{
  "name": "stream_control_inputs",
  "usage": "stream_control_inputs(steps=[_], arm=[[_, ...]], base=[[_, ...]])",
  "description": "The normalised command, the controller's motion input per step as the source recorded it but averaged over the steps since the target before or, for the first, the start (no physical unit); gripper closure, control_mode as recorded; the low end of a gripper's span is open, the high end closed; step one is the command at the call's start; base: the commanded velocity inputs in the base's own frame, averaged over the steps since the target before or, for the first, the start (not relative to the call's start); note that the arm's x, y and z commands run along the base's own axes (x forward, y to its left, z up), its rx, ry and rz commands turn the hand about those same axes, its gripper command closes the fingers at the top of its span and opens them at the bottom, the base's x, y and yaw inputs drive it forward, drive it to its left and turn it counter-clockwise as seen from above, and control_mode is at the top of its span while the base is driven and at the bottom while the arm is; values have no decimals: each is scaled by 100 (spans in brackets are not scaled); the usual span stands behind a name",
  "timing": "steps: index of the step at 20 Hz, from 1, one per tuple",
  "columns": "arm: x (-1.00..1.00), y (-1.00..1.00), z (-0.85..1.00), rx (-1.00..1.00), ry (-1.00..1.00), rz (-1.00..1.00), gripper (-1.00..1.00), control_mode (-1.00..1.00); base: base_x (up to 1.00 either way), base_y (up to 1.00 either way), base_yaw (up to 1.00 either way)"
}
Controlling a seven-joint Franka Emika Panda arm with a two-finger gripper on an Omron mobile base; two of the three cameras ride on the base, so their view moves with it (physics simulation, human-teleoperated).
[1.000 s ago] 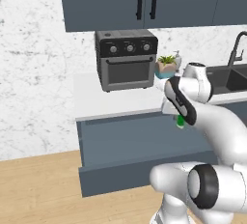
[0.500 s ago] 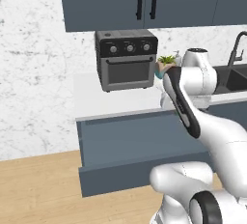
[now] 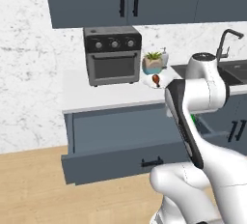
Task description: Pick up the knife from the drawer and place it on the cutting board. Then place the meat from the plate to the cutting board.
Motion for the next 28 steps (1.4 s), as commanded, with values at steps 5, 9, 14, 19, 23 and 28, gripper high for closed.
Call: stream_control_inputs(steps=[5, 9, 14, 19, 23, 28], arm=[[0, 0, 0, 0, 0, 0, 100, 100], [0, 0, 0, 0, 0, 0, 100, 100], [0, 0, 0, 0, 0, 0, 100, 100], [0, 0, 0, 0, 0, 0, 100, 100], [0, 0, 0, 0, 0, 0, 100, 100], [0, 0, 0, 0, 0, 0, 100, 100]], base=[[-5, -100, 0], [0, -100, 0], [0, -100, 0], [1, -100, 0], [16, -100, 11], [27, -100, 18]])
